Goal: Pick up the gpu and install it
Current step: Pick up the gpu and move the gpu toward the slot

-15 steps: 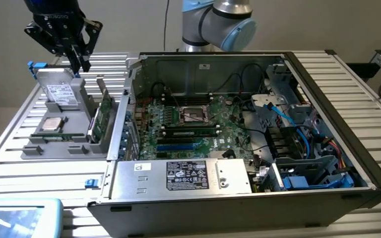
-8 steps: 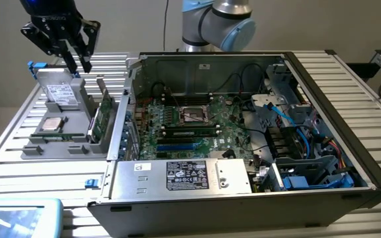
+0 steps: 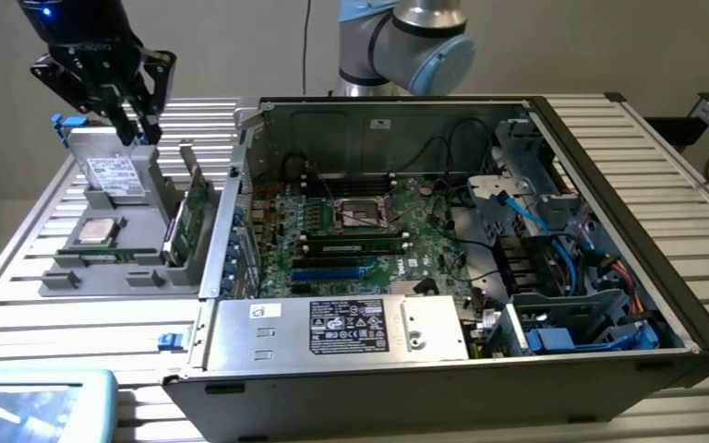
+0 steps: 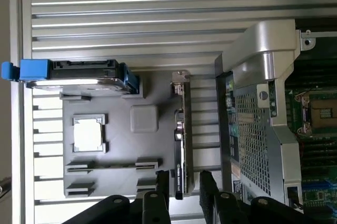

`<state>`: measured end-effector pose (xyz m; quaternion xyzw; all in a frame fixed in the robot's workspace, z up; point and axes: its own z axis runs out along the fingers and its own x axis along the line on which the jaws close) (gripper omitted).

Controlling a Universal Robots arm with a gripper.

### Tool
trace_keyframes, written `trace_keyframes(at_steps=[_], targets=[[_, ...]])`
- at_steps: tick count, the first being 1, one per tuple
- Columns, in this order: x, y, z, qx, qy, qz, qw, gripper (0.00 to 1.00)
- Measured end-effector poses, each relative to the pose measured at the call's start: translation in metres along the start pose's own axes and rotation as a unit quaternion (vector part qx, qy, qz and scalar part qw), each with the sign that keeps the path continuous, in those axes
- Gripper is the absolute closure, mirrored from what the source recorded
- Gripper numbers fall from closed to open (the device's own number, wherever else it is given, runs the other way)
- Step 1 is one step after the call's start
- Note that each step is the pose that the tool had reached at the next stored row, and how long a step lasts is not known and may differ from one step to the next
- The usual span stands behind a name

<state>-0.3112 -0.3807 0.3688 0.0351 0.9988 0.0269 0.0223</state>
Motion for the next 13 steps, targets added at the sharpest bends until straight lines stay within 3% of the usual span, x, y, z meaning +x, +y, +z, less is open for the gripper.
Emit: trace_keyframes(at_steps=[5, 9, 13], targets=[[0.000, -0.0077, 0.0088, -0.0024, 0.0001, 0.000, 1.0000, 0.62], [0.000, -0.0121, 0.0153, -0.0062, 0.0002, 0.002, 1.0000, 0.62], [0.000, -0.0150, 0.0225, -0.0072, 0.0002, 0.005, 1.0000, 0.60]])
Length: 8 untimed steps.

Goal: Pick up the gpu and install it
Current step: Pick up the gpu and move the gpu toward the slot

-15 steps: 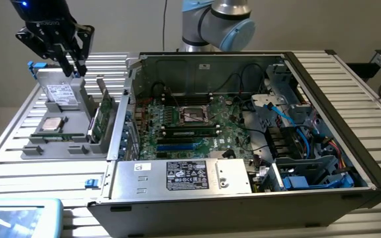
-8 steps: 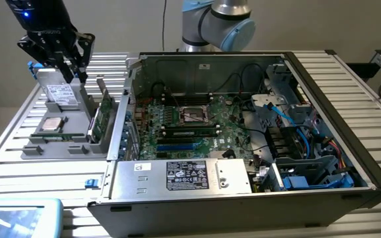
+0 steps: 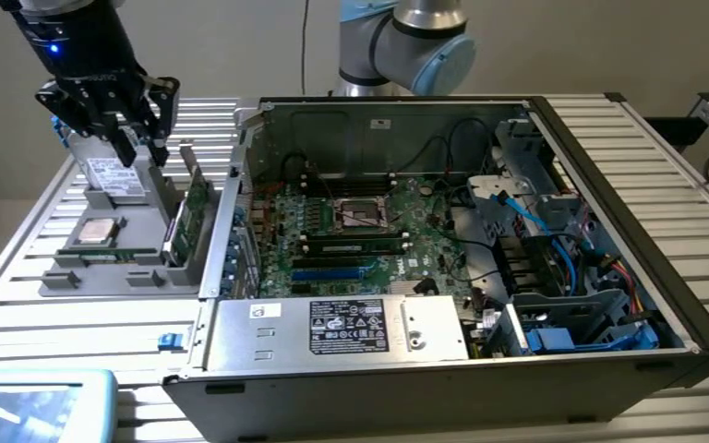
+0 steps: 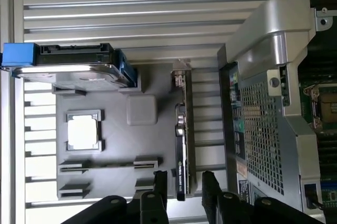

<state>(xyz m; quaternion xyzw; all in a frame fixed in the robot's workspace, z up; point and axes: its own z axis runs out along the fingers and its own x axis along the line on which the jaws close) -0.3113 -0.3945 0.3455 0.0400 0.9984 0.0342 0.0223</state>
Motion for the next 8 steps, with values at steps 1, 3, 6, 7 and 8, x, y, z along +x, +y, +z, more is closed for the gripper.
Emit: trace_keyframes(at_steps=[1, 3, 6, 7, 8], targets=[[0.000, -0.0008, 0.0017, -0.0001, 0.0000, 0.001, 1.0000, 0.54], [0.000, -0.0023, 0.0052, -0.0003, -0.0001, 0.002, 1.0000, 0.54], [0.000, -0.0038, 0.0106, -0.0004, -0.0002, 0.003, 1.0000, 0.54], [0.000, -0.0040, 0.0126, -0.0005, -0.0002, 0.004, 1.0000, 0.54], [0.000, -0.0042, 0.0143, -0.0005, -0.0002, 0.004, 1.0000, 0.54]])
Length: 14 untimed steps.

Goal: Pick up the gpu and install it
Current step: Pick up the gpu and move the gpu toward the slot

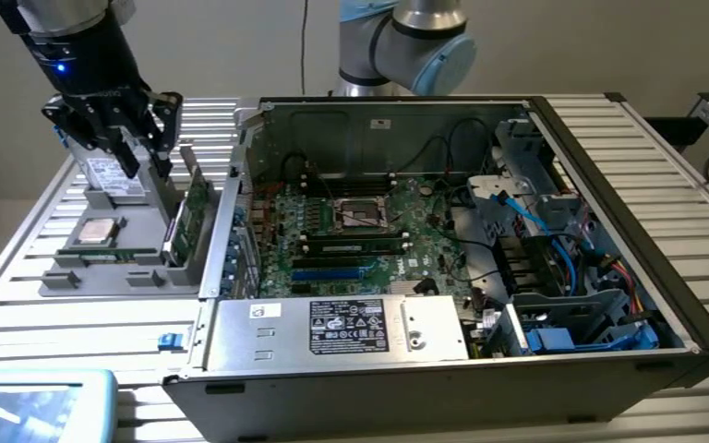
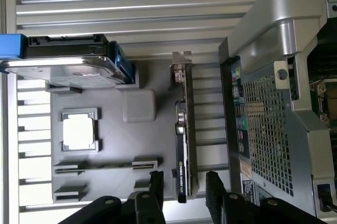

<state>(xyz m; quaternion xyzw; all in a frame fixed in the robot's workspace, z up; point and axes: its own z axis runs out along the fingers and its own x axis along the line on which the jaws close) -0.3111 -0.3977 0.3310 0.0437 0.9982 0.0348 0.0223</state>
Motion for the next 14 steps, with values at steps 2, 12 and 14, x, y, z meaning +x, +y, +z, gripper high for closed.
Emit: trace_keyframes(at_steps=[2, 12, 14], targets=[[-0.003, 0.0000, 0.0035, 0.0001, 0.0001, 0.000, 1.0000, 0.54], [-0.006, -0.0009, 0.0220, -0.0002, 0.0000, 0.000, 1.0000, 0.54], [-0.004, -0.0013, 0.0256, -0.0002, 0.0000, 0.000, 1.0000, 0.54]])
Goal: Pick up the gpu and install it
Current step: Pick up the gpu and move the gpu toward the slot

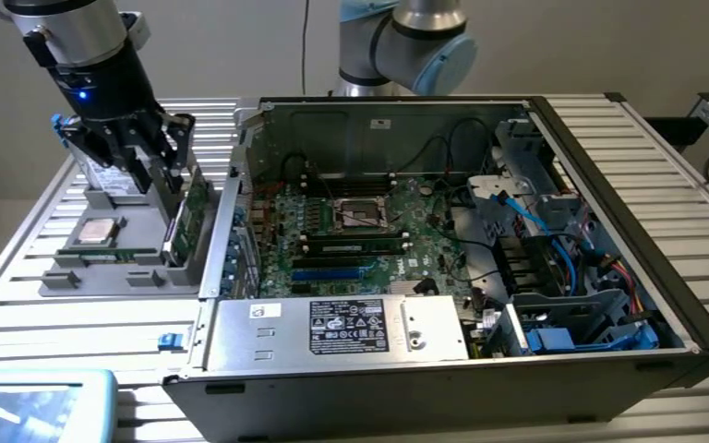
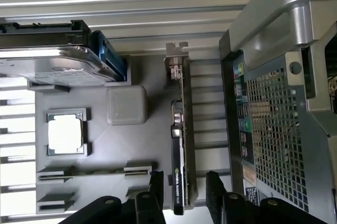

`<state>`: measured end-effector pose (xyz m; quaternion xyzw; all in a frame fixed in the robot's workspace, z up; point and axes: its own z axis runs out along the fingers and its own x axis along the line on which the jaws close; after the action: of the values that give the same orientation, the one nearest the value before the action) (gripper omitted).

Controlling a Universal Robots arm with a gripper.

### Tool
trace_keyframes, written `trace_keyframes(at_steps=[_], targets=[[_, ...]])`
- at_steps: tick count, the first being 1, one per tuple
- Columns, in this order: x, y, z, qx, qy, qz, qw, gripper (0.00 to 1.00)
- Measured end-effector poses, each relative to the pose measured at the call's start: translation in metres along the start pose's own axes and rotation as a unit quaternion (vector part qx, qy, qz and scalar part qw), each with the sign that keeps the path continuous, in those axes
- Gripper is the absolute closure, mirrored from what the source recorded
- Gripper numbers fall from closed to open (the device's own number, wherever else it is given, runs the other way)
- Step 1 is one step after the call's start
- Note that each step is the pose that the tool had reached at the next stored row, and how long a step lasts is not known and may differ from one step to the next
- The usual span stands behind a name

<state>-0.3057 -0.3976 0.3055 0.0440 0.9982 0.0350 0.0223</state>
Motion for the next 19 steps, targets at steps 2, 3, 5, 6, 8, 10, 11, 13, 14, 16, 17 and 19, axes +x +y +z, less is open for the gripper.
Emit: trace_keyframes(at_steps=[2, 3, 5, 6, 8, 10, 11, 13, 14, 16, 17, 19], targets=[[0.002, -0.0004, 0.0032, -0.0004, -0.0002, 0.000, 1.0000, 0.54], [0.004, -0.0006, 0.0049, -0.0007, -0.0004, 0.000, 1.0000, 0.54], [0.005, -0.0011, 0.0084, -0.0010, -0.0004, 0.000, 1.0000, 0.54], [0.005, -0.0012, 0.0102, -0.0010, -0.0004, 0.000, 1.0000, 0.54], [0.005, -0.0015, 0.0138, -0.0010, -0.0003, 0.000, 1.0000, 0.54], [0.005, -0.0017, 0.0174, -0.0010, -0.0004, 0.000, 1.0000, 0.54], [0.006, -0.0018, 0.0194, -0.0013, -0.0004, 0.000, 1.0000, 0.54], [0.006, -0.0020, 0.0229, -0.0030, -0.0002, 0.000, 1.0000, 0.54], [0.006, -0.0022, 0.0246, -0.0043, -0.0001, 0.000, 1.0000, 0.54], [0.006, -0.0024, 0.0268, -0.0084, 0.0003, 0.000, 1.0000, 0.54], [0.006, -0.0025, 0.0276, -0.0112, 0.0003, 0.001, 0.9999, 0.54], [0.006, -0.0028, 0.0288, -0.0185, 0.0007, 0.001, 0.9998, 0.54]])
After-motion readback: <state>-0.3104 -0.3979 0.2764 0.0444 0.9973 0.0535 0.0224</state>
